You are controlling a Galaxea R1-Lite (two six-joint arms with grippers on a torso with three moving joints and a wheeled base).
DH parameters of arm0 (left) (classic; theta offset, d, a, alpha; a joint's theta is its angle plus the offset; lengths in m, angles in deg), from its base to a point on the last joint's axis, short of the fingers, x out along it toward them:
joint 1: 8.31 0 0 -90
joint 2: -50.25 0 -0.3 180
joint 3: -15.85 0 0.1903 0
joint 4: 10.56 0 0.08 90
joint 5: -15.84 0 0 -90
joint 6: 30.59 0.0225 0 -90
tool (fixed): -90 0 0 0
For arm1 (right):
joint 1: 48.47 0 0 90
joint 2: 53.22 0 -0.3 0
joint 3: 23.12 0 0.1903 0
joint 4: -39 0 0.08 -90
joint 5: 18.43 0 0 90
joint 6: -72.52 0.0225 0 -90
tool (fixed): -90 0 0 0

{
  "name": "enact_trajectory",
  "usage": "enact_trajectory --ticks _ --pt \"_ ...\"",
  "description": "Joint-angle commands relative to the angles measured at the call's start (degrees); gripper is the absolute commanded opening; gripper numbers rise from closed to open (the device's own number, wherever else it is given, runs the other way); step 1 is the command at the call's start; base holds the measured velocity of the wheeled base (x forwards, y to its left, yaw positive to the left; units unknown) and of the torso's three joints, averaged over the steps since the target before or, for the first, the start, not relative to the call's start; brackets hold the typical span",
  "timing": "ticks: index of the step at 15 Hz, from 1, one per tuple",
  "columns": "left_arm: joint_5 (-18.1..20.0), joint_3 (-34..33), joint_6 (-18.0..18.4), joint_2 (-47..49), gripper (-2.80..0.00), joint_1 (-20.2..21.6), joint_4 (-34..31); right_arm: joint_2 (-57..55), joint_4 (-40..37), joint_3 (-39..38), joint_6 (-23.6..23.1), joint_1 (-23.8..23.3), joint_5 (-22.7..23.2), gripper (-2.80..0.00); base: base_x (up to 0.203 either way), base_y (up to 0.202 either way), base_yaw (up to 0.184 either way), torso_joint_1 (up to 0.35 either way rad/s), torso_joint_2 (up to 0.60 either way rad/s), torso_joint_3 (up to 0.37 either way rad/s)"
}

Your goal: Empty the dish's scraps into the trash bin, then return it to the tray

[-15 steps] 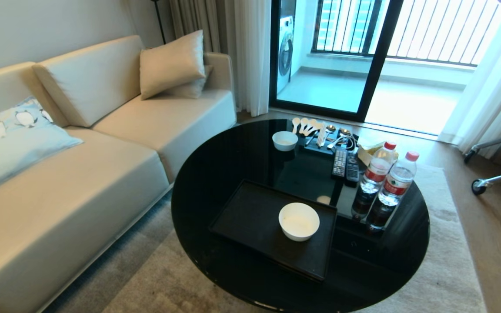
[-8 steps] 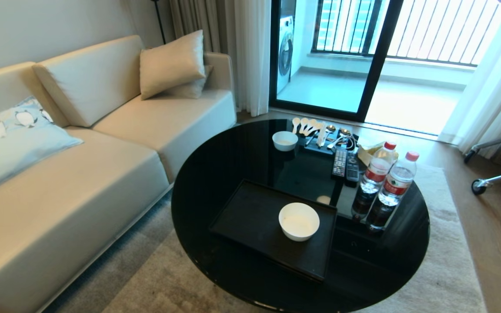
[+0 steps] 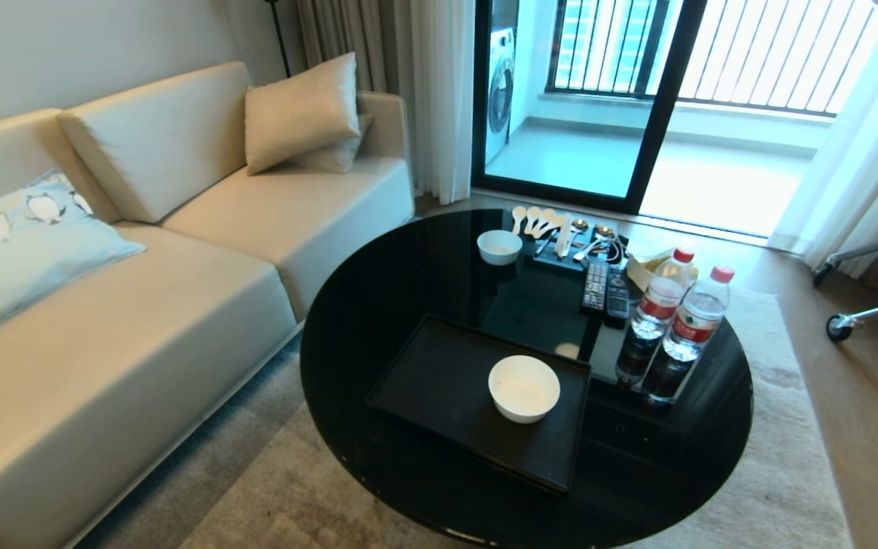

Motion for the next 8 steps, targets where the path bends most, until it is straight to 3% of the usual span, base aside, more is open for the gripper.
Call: enact_trajectory --ticks 1,8 --pt "0.0 0.0 -0.1 0.0 -2.8 0.0 0.0 -0.1 0.0 0.0 0.0 0.0 0.0 -2.8 0.0 0.0 0.0 0.0 0.0 0.0" --pt "0.0 0.0 -0.1 0.0 -2.8 0.0 0.0 -0.1 0.0 0.0 0.5 0.0 0.0 -2.8 0.0 0.0 0.0 0.0 0.0 0.0"
